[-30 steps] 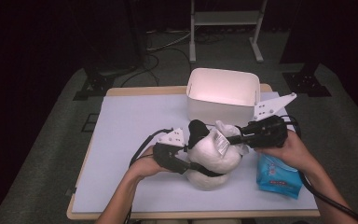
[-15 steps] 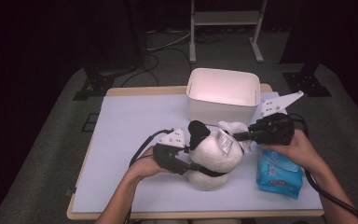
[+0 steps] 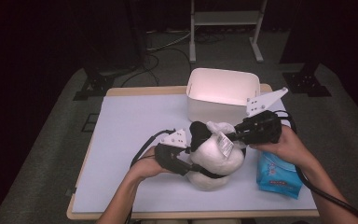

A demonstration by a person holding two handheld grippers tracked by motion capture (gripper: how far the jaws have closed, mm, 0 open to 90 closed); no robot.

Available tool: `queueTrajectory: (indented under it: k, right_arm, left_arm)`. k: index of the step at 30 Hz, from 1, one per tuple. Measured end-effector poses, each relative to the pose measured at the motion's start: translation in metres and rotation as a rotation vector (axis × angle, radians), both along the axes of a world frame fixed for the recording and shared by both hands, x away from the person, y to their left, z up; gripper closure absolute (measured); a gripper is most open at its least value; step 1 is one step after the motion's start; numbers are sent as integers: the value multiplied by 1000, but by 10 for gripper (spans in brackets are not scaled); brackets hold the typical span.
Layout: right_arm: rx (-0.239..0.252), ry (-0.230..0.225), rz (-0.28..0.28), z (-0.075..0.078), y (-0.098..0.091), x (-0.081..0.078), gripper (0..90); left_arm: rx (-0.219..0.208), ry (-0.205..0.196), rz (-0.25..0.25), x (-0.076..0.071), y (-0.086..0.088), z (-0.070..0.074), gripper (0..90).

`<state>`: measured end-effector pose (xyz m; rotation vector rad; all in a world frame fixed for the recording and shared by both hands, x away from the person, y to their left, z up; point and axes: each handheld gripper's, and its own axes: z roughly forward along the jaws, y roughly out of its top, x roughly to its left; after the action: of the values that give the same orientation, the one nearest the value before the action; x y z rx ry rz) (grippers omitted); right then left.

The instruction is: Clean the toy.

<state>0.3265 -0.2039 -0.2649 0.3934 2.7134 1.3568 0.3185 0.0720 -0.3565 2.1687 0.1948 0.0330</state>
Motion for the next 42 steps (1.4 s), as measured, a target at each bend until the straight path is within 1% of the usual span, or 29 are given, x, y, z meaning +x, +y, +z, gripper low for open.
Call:
queueTrajectory:
  k: [2, 4, 7, 9, 11, 13, 14, 16, 18, 20, 22, 25, 27, 30, 32, 33, 36, 37, 39, 42]
  right_arm:
    - [-1, -3, 12, 3, 4, -1, 801]
    - [-2, -7, 19, 6, 8, -2, 801]
    - [0, -14, 37, 10, 13, -6, 800]
    - [-16, -24, 45, 11, 13, -8, 799]
    - [-15, -15, 41, 12, 11, -9, 799]
    - [2, -5, 45, 12, 7, -9, 799]
    - [1, -6, 42, 13, 6, -9, 799]
    - [0, -1, 48, 13, 8, -10, 799]
    - [-4, -3, 55, 14, 11, -11, 799]
    - [15, 3, 73, 16, 15, -12, 799]
    - [10, 1, 86, 17, 20, -13, 799]
    - [-13, -2, 96, 16, 24, -15, 796]
    - [-23, 4, 94, 17, 22, -17, 769]
    - [-34, 0, 86, 19, 18, -19, 731]
    - [-43, -3, 88, 20, 16, -20, 682]
    - [-45, -2, 89, 20, 16, -21, 674]
    - [-40, -5, 93, 22, 13, -21, 645]
    - [-37, 0, 91, 22, 12, -22, 641]
    - [-36, -5, 87, 24, 10, -21, 641]
    - [-34, -17, 76, 27, 5, -21, 672]
  left_arm:
    - [-3, -2, 3, -1, -2, 1, 427]
    - [4, -11, 4, -2, -2, 3, 427]
    - [27, -11, -3, -2, -1, 5, 426]
    - [30, -8, -5, -2, -2, 6, 425]
    - [29, -11, -5, -2, -2, 6, 424]
    - [25, -8, -1, -2, -4, 6, 424]
    - [25, -8, -2, -2, -5, 7, 424]
    - [37, -16, -4, -3, -8, 9, 425]
    - [39, -17, -3, -3, -11, 10, 425]
    - [42, -19, -4, -3, -14, 11, 425]
    - [47, -21, -4, -3, -17, 12, 425]
    - [53, -21, -10, -3, -19, 12, 424]
    - [48, -19, -12, -3, -19, 11, 422]
    - [42, -14, -15, -3, -21, 12, 421]
    - [43, -15, -16, -3, -21, 12, 421]
    - [44, -15, -17, -3, -22, 12, 421]
    - [48, -17, -20, -3, -22, 12, 420]
    - [46, -14, -18, -2, -22, 12, 419]
    - [46, -15, -19, -2, -21, 12, 418]
    - [43, -14, -20, -1, -20, 12, 417]
